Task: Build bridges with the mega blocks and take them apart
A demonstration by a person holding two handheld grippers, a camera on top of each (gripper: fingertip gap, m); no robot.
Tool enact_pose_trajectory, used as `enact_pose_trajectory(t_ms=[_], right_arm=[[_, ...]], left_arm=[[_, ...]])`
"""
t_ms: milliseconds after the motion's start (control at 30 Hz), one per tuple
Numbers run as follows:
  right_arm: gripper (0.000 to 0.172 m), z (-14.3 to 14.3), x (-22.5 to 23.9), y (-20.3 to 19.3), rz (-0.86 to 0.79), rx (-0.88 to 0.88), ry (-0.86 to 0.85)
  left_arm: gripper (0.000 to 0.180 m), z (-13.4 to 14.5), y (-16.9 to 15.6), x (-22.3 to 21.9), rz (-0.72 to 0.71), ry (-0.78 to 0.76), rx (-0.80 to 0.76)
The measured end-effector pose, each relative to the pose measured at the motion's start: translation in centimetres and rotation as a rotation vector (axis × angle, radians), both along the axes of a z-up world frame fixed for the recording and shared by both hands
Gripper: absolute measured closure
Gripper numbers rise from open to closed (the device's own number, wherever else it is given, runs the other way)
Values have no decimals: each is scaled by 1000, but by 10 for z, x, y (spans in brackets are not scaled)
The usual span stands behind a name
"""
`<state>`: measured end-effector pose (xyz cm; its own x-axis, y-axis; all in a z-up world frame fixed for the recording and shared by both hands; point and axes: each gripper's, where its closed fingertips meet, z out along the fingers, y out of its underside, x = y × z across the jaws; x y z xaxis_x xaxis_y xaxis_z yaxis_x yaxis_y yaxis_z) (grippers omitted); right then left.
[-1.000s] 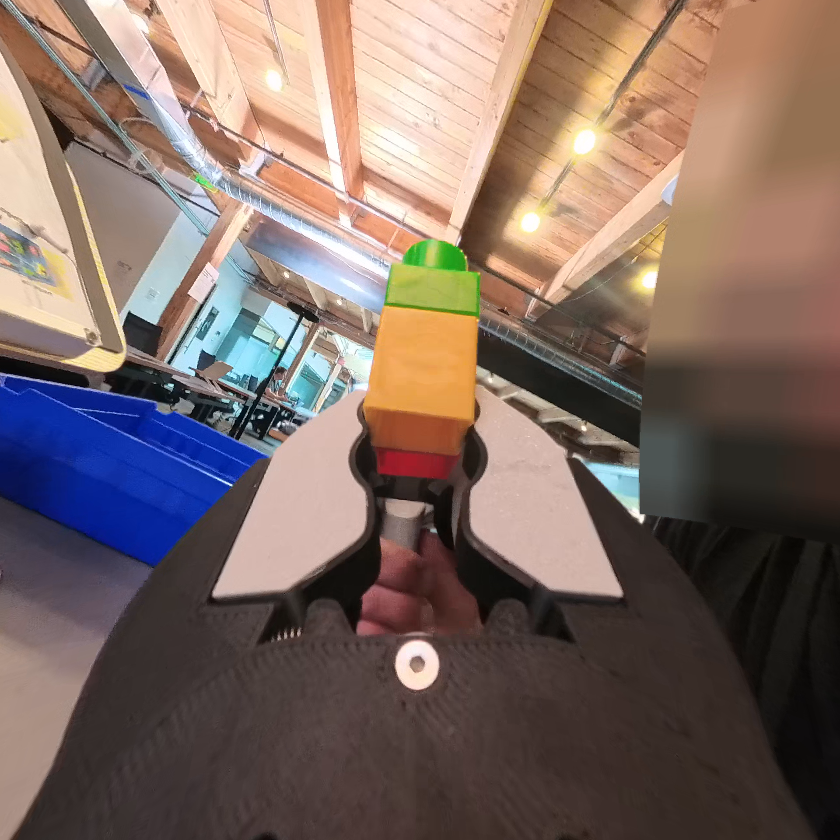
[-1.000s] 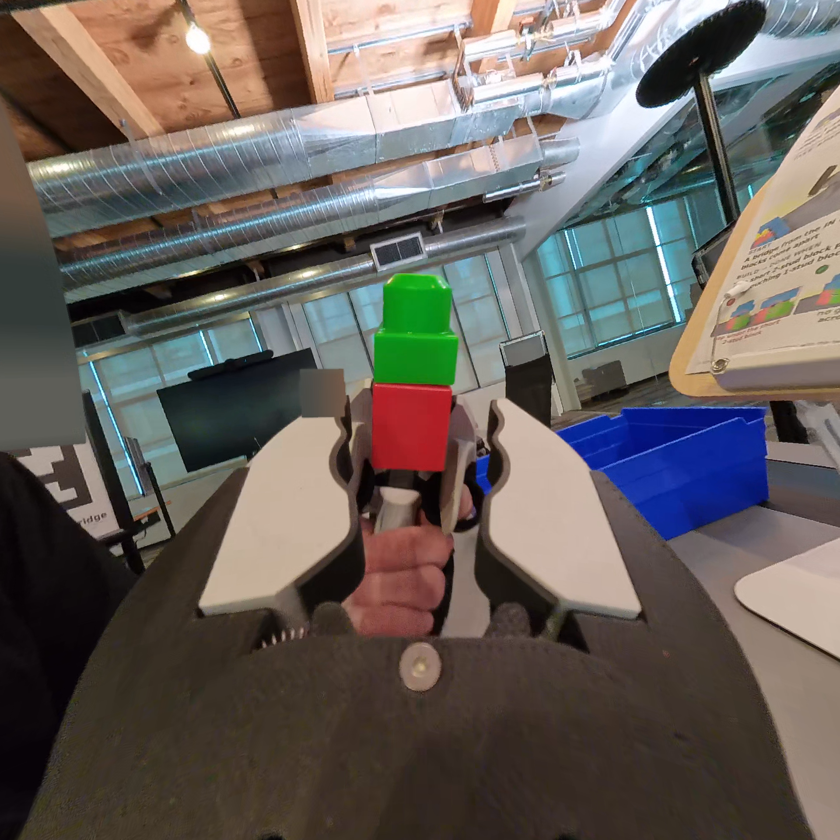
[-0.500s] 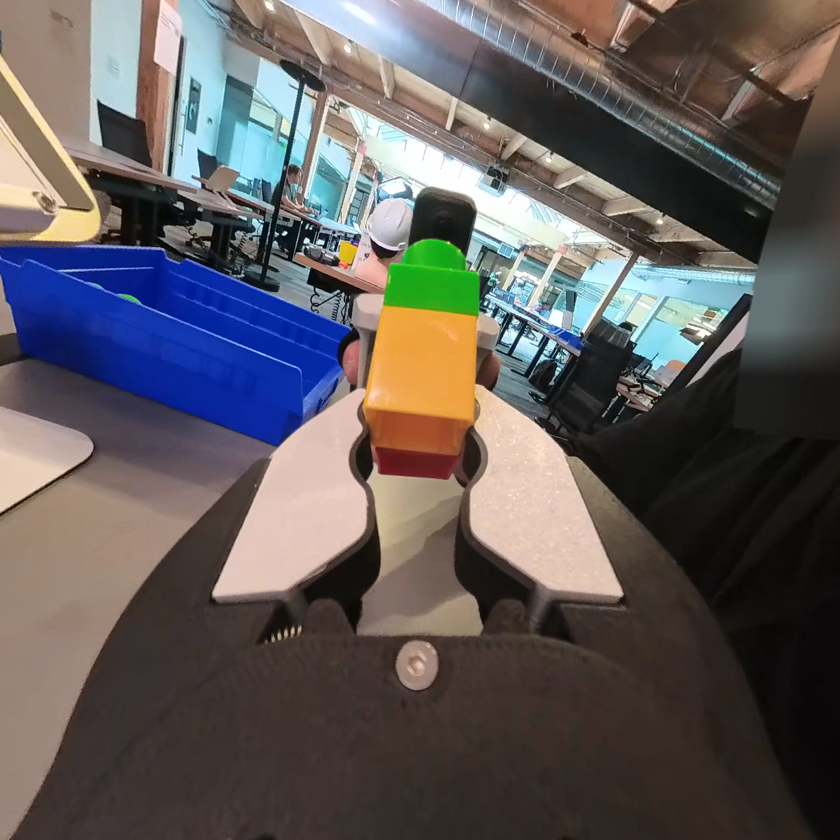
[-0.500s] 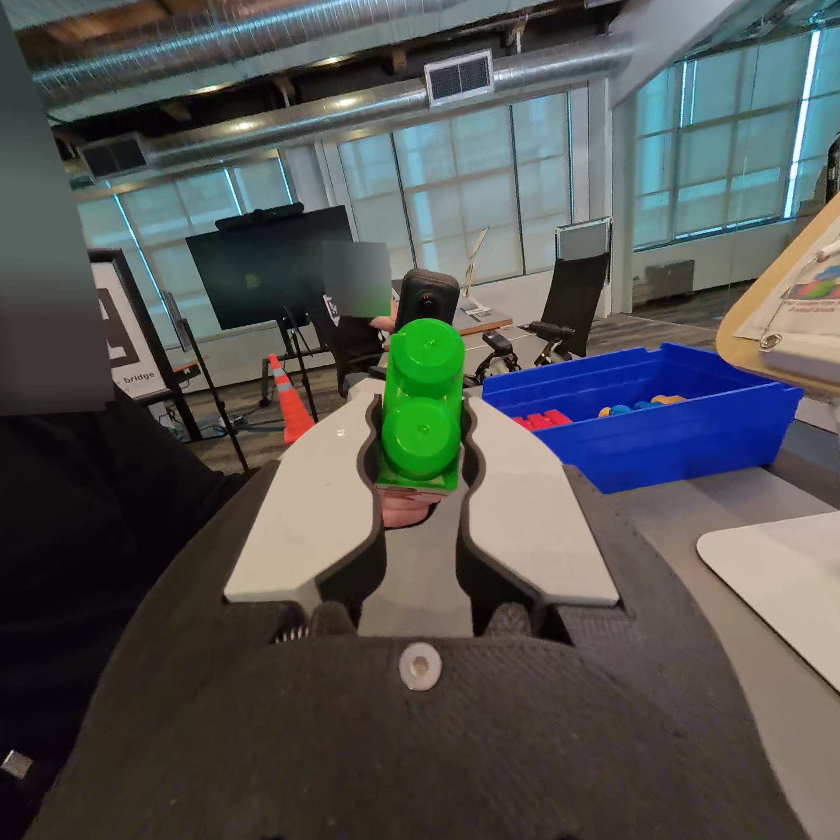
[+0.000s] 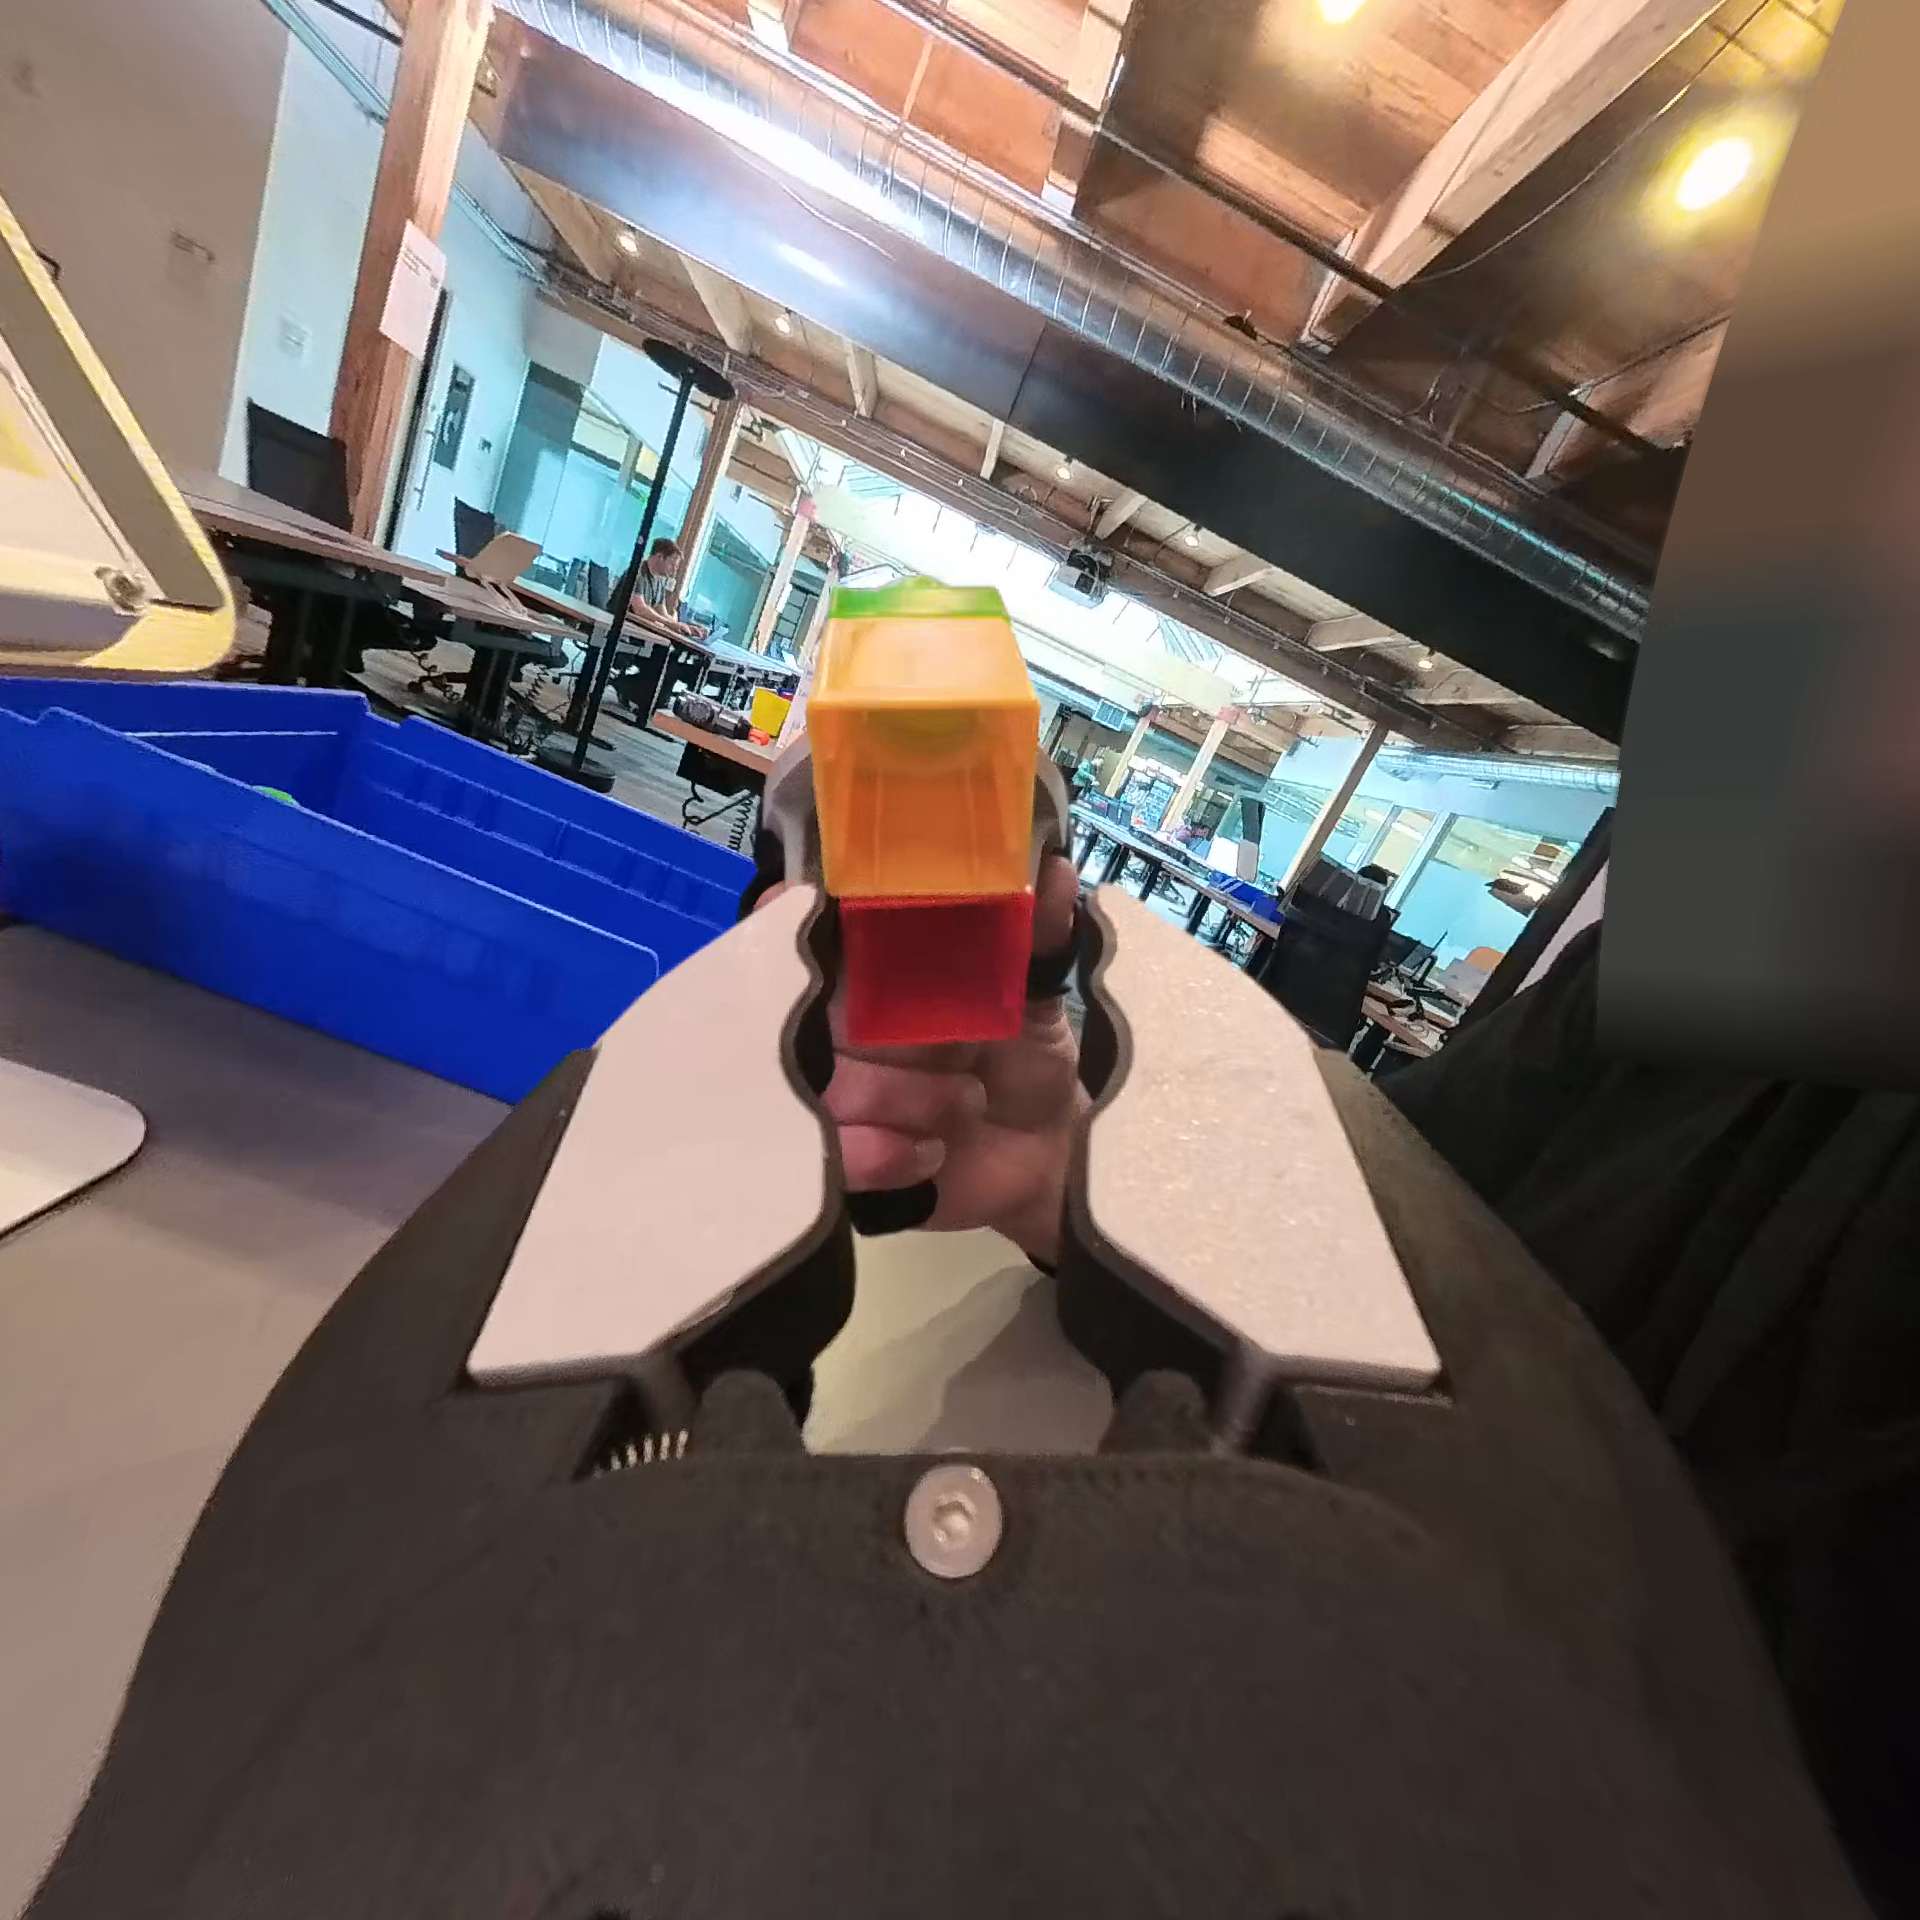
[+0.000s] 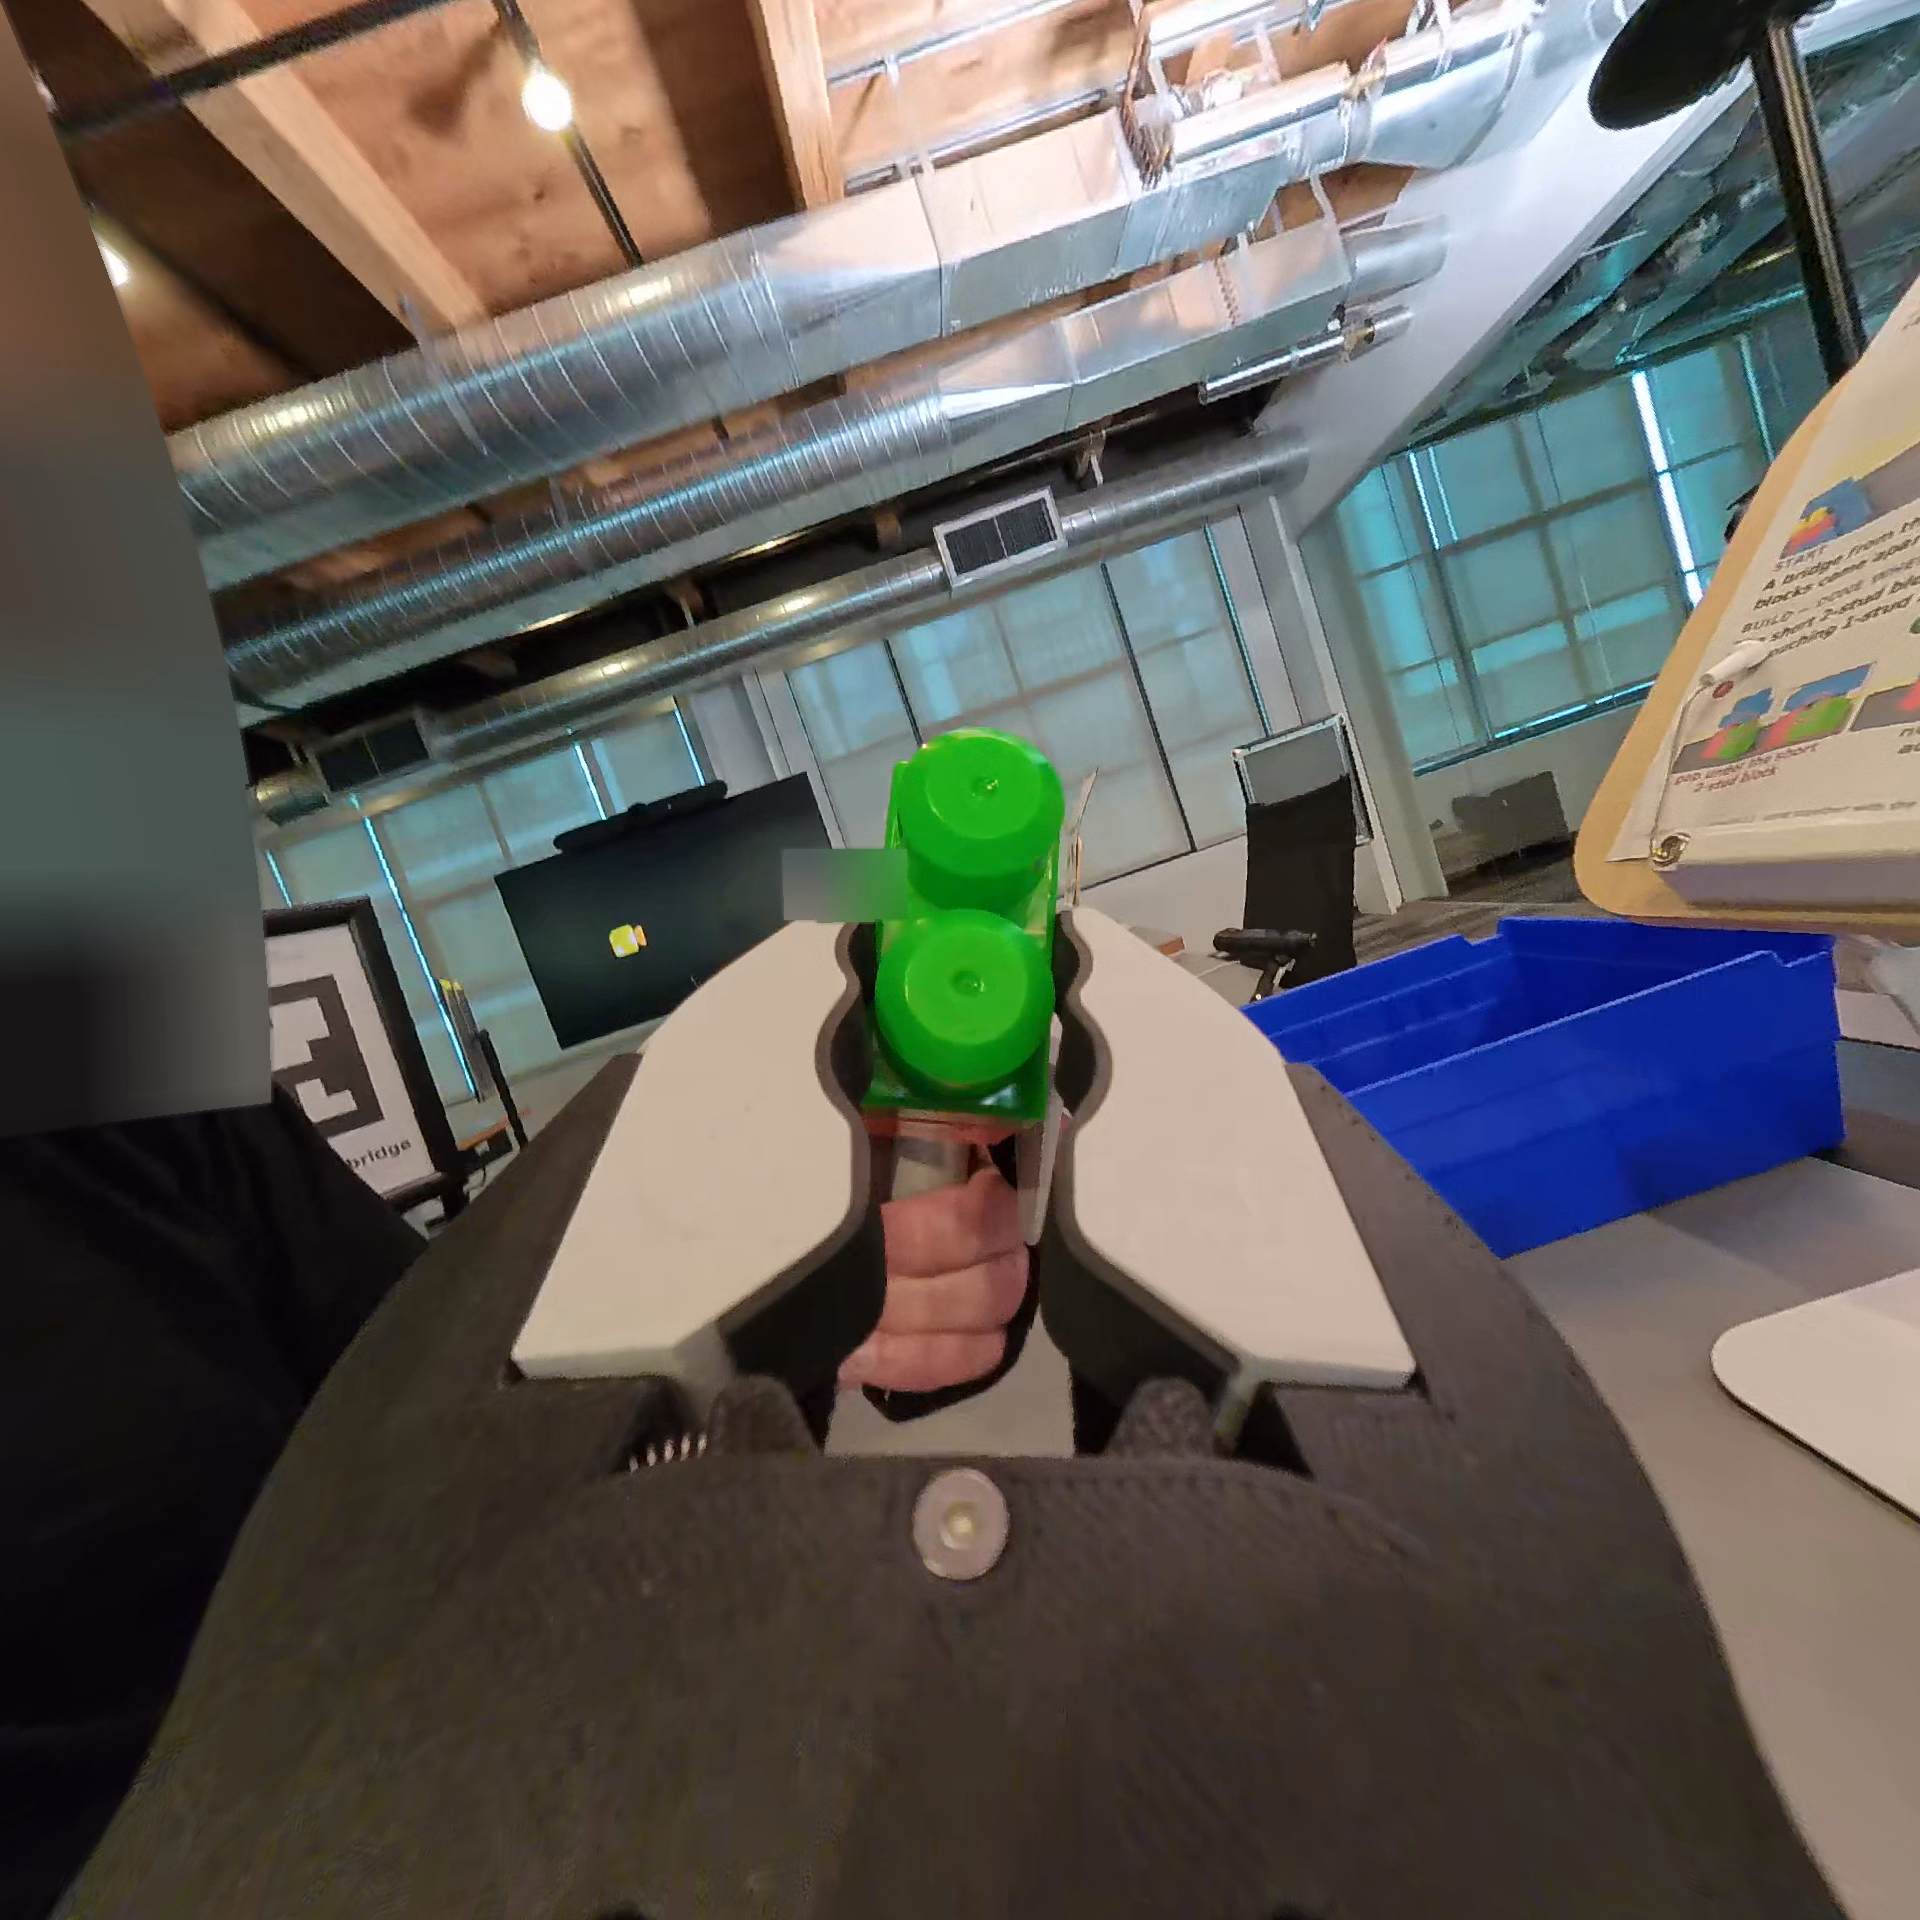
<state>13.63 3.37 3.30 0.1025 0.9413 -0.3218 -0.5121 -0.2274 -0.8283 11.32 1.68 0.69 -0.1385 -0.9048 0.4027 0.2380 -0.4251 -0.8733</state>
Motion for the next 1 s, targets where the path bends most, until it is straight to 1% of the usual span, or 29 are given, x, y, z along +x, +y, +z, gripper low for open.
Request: enact_pose_trajectory(t_ms=[67, 233, 567, 800, 900, 1000], right_arm=[[139, 1, 0, -1, -8, 6, 16], [139, -2, -2, -1, -20, 11, 14], [138, 0, -4, -4, -16, 38, 9], [138, 1, -1, -4, -23, 47, 16], [139, 1, -5, -7, -8, 58, 5], [139, -1, -6, -9, 1, 61, -3]], left_arm=[[145, -2, 0, 4, 5, 6, -3], [146, 0, 3, 3, 23, -39, -35], [147, 1, 0, 3, 33, -38, -12], [145, 3, 0, 5, 15, -60, -22], [137, 9, 2, -1, 41, -89, 1], [139, 16, 2, -8, 73, -102, 47]])
